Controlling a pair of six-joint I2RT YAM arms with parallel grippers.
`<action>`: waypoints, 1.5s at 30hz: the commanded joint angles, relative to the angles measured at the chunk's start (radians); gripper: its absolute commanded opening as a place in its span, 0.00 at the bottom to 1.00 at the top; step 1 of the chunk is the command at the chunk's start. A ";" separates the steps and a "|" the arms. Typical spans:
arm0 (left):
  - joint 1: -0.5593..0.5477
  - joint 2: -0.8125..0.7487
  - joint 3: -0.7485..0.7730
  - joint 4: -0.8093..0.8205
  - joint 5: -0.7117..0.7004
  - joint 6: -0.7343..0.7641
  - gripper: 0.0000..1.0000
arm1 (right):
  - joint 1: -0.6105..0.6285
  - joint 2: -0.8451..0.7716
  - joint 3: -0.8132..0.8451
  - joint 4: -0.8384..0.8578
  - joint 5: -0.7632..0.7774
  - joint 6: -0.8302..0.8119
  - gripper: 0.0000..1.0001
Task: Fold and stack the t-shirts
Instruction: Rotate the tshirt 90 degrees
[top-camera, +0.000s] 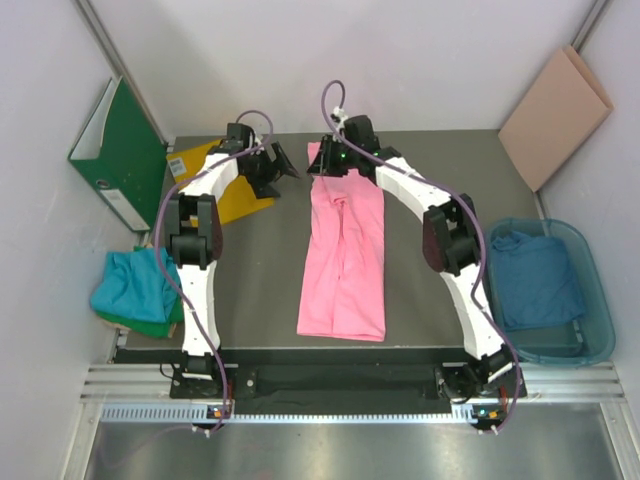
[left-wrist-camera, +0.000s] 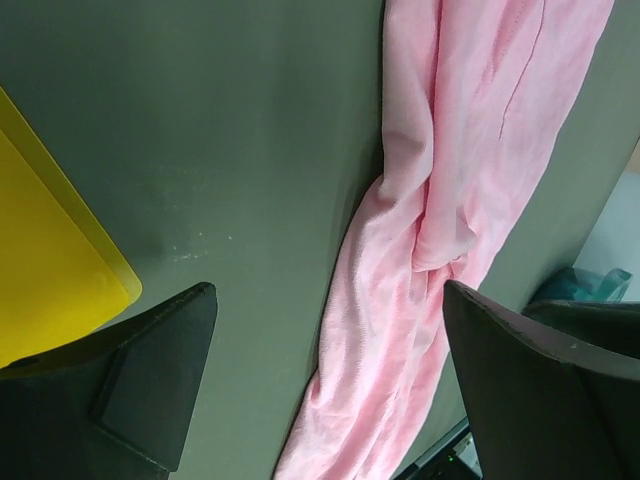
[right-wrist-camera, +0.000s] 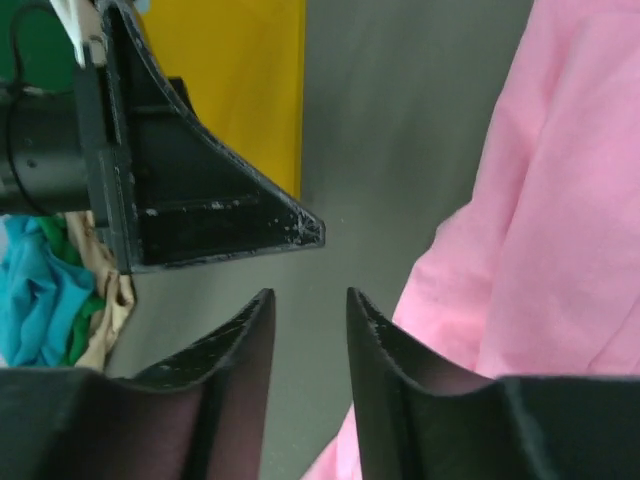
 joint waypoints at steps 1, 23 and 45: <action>0.005 -0.068 -0.006 -0.002 0.001 0.024 0.99 | -0.033 -0.071 -0.125 0.041 0.049 0.047 0.56; 0.005 -0.063 -0.032 -0.002 0.000 0.033 0.99 | -0.149 -0.067 -0.248 0.136 -0.030 0.177 0.54; 0.005 -0.058 -0.040 -0.002 0.001 0.038 0.99 | -0.131 -0.117 -0.347 0.158 -0.049 0.192 0.48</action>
